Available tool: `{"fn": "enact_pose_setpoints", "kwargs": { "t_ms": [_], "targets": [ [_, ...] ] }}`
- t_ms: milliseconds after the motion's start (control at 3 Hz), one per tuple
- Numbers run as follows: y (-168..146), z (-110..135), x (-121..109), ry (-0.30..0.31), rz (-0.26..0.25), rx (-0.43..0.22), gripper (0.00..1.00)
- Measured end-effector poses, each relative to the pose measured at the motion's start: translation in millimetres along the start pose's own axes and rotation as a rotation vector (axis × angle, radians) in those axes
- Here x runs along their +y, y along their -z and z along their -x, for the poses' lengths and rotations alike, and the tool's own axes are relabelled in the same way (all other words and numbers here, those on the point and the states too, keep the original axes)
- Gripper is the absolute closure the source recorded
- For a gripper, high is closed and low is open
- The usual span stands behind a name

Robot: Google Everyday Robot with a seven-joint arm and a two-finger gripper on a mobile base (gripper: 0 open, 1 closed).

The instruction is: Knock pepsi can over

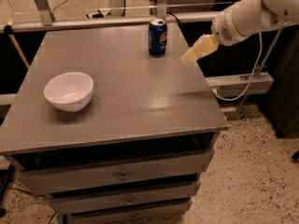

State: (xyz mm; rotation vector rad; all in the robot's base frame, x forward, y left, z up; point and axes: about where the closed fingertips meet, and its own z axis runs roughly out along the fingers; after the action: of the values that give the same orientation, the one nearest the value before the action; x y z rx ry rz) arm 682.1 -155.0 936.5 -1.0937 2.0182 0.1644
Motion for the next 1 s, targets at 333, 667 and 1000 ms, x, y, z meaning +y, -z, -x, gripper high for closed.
{"fn": "enact_pose_setpoints", "kwargs": {
  "t_ms": [333,667,1000],
  "targets": [
    [-41.1,19.8,-10.1,-0.077,-0.015,-0.101,0.0],
    [-59.2,35.7,-13.3,-0.113,-0.023,-0.165,0.0],
    [-80.6,53.5,-14.4,-0.14,-0.021,-0.222,0.0]
  ]
}}
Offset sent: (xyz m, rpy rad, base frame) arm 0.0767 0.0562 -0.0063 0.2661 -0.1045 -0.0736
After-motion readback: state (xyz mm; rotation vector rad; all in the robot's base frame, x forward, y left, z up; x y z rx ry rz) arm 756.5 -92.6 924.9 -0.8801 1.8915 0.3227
